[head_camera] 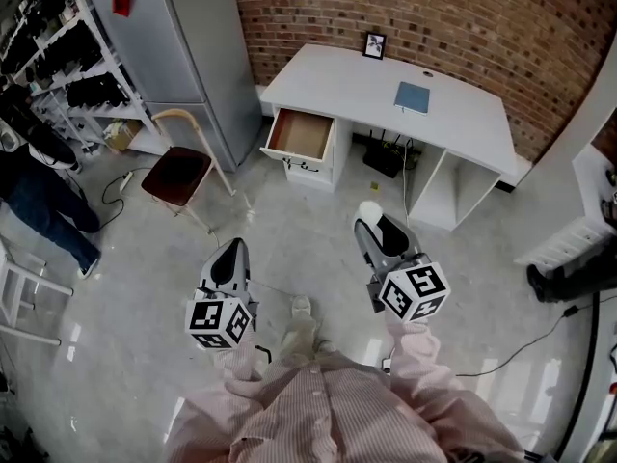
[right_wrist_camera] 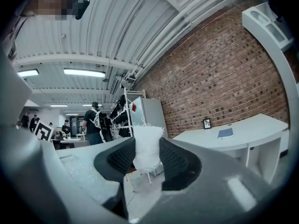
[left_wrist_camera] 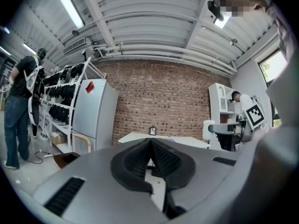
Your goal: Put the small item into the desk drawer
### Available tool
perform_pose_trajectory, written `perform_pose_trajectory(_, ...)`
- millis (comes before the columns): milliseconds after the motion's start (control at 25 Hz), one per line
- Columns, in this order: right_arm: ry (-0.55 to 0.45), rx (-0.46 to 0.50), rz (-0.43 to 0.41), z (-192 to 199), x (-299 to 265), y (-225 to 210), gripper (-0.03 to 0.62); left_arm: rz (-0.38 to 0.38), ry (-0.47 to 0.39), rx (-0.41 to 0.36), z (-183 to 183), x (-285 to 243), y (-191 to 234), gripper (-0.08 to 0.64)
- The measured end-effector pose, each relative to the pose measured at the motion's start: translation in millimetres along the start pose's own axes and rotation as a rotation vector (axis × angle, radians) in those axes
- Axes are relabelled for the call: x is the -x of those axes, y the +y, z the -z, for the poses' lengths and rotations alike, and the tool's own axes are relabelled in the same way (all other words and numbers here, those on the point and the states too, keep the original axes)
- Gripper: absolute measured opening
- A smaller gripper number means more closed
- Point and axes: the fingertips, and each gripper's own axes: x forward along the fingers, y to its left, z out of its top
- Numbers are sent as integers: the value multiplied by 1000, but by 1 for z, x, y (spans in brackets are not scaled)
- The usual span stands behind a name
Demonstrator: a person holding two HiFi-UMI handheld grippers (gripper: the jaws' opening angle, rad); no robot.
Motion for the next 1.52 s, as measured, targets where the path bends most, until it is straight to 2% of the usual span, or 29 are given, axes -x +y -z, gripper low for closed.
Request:
perform_pose_trajectory(360,9,-10,17,0,-47,-27,163,5,6,11,1,-53,27,-2)
perform_pose_trajectory(1080,55,-76,90,7,-213,-93,163,66,76,36,-5,-223,124,-2)
perform_pose_trajectory(1520,74,-86,111,14,-291,-117,163,102,85,51,-5,-296,166,-2)
